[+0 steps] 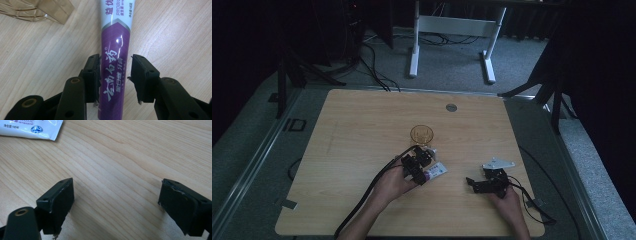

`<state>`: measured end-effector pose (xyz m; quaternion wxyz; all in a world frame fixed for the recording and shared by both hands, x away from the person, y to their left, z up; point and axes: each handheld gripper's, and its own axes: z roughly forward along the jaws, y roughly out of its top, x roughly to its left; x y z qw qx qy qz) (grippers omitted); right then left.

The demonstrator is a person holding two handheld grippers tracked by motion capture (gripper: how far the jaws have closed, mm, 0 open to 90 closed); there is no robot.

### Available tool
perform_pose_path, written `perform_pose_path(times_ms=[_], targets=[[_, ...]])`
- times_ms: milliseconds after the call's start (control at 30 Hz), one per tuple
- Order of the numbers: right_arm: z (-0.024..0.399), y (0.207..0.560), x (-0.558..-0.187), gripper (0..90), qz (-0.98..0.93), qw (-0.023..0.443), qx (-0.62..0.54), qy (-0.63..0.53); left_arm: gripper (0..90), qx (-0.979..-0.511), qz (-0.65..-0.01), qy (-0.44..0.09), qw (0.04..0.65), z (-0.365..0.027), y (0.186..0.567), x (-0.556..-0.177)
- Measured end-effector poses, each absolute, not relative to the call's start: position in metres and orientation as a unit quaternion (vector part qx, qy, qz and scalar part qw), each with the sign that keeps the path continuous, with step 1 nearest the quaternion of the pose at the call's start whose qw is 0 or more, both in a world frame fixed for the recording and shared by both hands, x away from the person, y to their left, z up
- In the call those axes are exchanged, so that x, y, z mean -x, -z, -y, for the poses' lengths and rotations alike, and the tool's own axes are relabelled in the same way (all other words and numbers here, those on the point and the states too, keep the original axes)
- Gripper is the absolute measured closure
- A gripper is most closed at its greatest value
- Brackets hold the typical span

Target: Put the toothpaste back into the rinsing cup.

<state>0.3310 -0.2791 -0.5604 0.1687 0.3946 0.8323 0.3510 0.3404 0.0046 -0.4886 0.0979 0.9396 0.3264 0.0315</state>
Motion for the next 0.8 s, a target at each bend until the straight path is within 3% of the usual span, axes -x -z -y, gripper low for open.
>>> perform_pose_path(times_ms=[800], targets=[[0.279, 0.56, -0.331, 12.6, -0.832, 0.169, -0.394, -0.351, 58.2, -0.941, -0.329, -0.019, 0.08, 0.0, 0.507, -0.346]])
